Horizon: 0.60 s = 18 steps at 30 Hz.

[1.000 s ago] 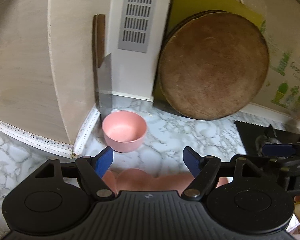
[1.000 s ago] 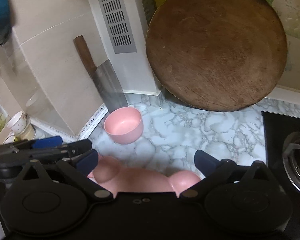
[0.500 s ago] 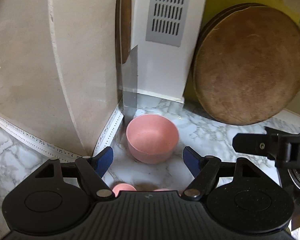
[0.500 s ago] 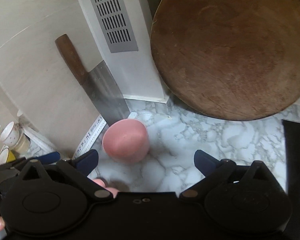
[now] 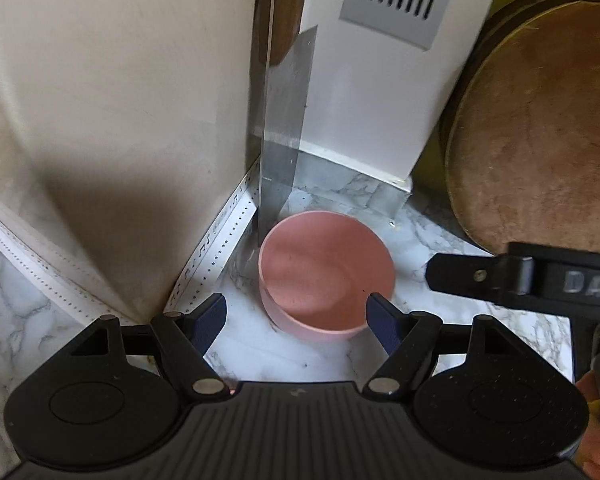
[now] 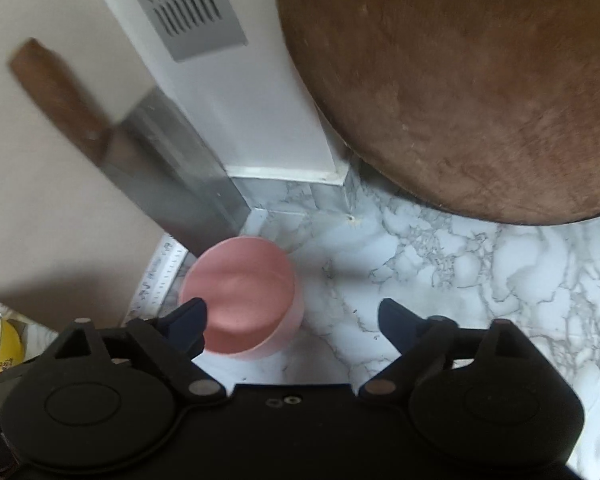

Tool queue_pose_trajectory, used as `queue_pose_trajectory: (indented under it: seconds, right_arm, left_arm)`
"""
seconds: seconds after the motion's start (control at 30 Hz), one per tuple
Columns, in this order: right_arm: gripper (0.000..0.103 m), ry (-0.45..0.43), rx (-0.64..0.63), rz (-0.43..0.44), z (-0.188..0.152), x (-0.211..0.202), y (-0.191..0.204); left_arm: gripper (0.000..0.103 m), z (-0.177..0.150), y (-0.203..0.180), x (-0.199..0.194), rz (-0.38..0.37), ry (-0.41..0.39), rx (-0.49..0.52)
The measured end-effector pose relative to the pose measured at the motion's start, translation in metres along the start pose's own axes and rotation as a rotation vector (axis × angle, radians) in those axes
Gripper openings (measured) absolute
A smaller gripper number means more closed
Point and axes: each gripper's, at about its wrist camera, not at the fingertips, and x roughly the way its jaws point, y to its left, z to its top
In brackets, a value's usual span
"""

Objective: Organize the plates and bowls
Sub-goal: 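Move both grippers to the pink bowl and close on its rim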

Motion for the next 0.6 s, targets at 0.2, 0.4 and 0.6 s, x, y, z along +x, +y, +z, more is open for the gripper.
queue_pose_trajectory:
  seconds: [0.2,0.4,0.6]
  right_arm:
    - [0.078,0.034,0.011,-0.02,0.005,0.032,-0.004]
    - [0.061,0.067,0.002,-0.002,0.01,0.053,-0.004]
    - [0.045,0.089,-0.025,0.01,0.013,0.066,0.002]
  left_arm:
    - [0.076,0.007,0.0,0.025,-0.002,0.016,-0.031]
    - [0.075,0.009,0.005,0.046,-0.001,0.039,-0.072]
    - [0.055,0.009,0.014,0.055,-0.003,0.044,-0.104]
